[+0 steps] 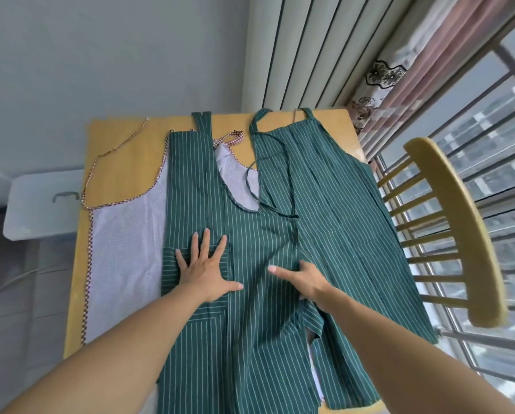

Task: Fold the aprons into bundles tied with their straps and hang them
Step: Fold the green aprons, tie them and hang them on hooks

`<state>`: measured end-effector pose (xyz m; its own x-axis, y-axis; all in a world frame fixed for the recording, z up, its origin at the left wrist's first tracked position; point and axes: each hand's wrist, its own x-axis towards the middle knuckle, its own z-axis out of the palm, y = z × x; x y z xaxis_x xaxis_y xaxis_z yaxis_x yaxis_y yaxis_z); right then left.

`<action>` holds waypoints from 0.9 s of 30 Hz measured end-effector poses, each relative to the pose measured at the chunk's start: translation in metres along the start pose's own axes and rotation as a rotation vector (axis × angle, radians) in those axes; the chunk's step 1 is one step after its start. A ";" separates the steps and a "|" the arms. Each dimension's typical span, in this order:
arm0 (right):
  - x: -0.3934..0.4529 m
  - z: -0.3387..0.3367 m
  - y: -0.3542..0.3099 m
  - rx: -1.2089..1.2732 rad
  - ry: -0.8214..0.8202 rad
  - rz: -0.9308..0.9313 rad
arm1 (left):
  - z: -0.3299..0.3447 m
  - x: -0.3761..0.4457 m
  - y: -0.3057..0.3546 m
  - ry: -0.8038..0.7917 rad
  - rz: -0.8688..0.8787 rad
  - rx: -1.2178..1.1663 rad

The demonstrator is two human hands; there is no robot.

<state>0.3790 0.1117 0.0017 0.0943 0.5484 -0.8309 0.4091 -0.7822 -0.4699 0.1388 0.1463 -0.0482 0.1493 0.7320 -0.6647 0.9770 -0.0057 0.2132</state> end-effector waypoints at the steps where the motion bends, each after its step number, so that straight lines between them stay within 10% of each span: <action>1: -0.005 0.001 0.009 -0.039 -0.088 0.047 | 0.002 0.001 0.002 0.013 -0.014 0.003; 5: -0.022 0.009 0.049 -0.190 -0.263 0.207 | 0.007 0.001 0.005 0.038 -0.026 0.008; 11: -0.053 0.021 0.118 -0.233 0.170 0.079 | 0.017 -0.012 0.006 0.216 0.045 -0.046; 27: -0.121 0.085 0.200 -0.061 0.348 0.205 | 0.134 -0.123 -0.016 0.323 0.423 0.027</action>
<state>0.3728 -0.1362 -0.0176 0.4766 0.4588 -0.7499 0.4023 -0.8723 -0.2780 0.1250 -0.0344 -0.0657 0.4806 0.8345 -0.2696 0.8458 -0.3598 0.3939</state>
